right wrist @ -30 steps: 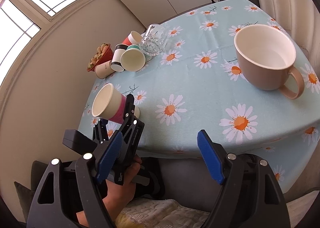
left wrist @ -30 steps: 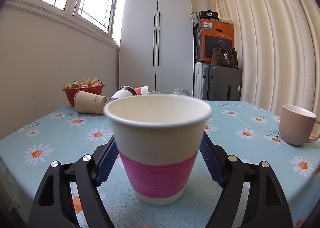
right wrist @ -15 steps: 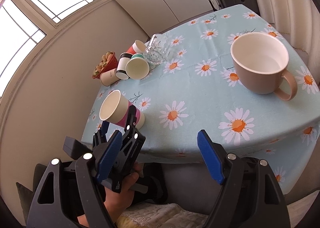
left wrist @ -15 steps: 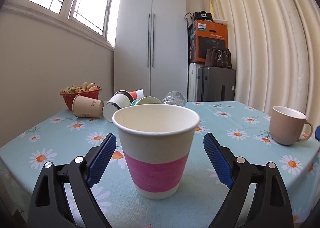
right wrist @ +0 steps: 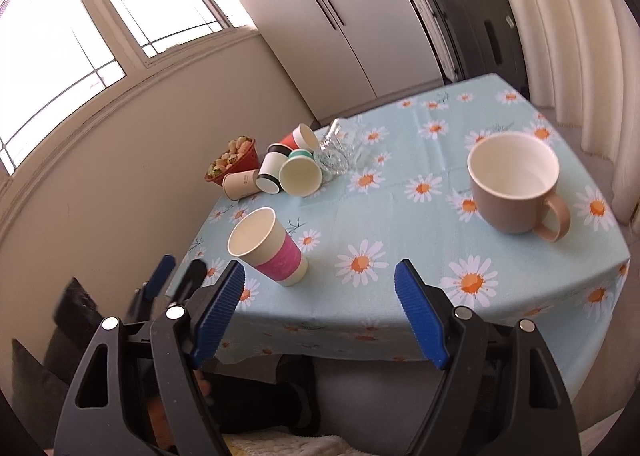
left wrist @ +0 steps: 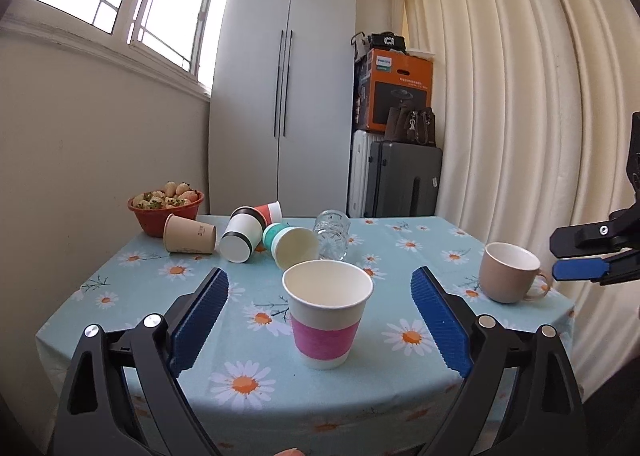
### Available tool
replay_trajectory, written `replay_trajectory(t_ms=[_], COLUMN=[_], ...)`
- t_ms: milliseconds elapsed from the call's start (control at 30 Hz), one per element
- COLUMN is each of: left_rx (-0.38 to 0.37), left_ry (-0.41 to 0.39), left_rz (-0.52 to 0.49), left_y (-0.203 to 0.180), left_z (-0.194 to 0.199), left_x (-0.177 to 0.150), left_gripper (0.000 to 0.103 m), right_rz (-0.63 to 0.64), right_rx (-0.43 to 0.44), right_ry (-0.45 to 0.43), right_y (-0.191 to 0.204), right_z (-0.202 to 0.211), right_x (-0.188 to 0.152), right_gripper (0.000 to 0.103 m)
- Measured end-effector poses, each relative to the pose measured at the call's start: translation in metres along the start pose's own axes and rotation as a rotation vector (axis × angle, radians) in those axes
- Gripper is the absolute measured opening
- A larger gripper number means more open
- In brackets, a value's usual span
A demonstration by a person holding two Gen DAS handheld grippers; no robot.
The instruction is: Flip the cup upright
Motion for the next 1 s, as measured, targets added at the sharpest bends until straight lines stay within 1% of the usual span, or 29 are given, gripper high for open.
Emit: replay_trajectory(t_ms=[67,133,233,267,367,467,533,600,700,767,833,900,1000], left_rx=[-0.034,-0.064,-0.101,-0.105,-0.080,-0.084,-0.091,-0.083,-0.076,-0.076,-0.071,-0.052,-0.028], left_ry=[0.031,0.054,0.097,0.106,0.114,0.113,0.112,0.111,0.134,0.147,0.138,0.128,0.139], left_rz=[-0.003,-0.015,-0.007,-0.004,0.008,0.030,0.038,0.033,0.028,0.036,0.038,0.040,0.060], left_y=[0.008,0.015,0.030,0.034,0.045,0.051,0.054,0.054,0.054,0.054,0.055,0.057,0.061], left_z=[0.015,0.029,0.044,0.048,0.058,0.066,0.070,0.074,0.078,0.083,0.091,0.098,0.104], left_x=[0.008,0.012,0.015,0.013,0.012,0.013,0.013,0.013,0.008,0.006,0.006,0.005,0.003], left_gripper=[0.091,0.091,0.091,0.091,0.091,0.091,0.091,0.091,0.091,0.091,0.091,0.091,0.091], right_rz=[0.043,0.084,0.139,0.157,0.216,0.272,0.296,0.325,0.368,0.385,0.395,0.395,0.394], right_rx=[-0.028,-0.048,-0.085,-0.101,-0.111,-0.151,-0.163,-0.174,-0.193,-0.203,-0.212,-0.223,-0.246], right_ry=[-0.014,-0.033,-0.067,-0.079,-0.106,-0.120,-0.124,-0.130,-0.140,-0.143,-0.147,-0.148,-0.151], right_y=[0.009,0.019,0.031,0.036,0.049,0.061,0.068,0.074,0.084,0.088,0.090,0.089,0.090], right_z=[0.001,0.002,0.006,0.008,0.013,0.015,0.016,0.018,0.022,0.024,0.027,0.030,0.031], right_x=[-0.002,-0.004,-0.009,-0.012,-0.020,-0.031,-0.038,-0.046,-0.057,-0.064,-0.070,-0.074,-0.077], right_gripper=[0.077,0.077,0.078,0.081,0.082,0.082,0.082,0.083,0.085,0.085,0.085,0.085,0.085])
Point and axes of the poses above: each gripper's, at about its wrist camera, not at the fingertips, and z roughly against the way its jaws point, y to its left, x to its top, the point moved 3 cm from there along -z, roughly the way its jaws point, and after that the axes turned 3 degrees about -y, right-handed, at the moved point
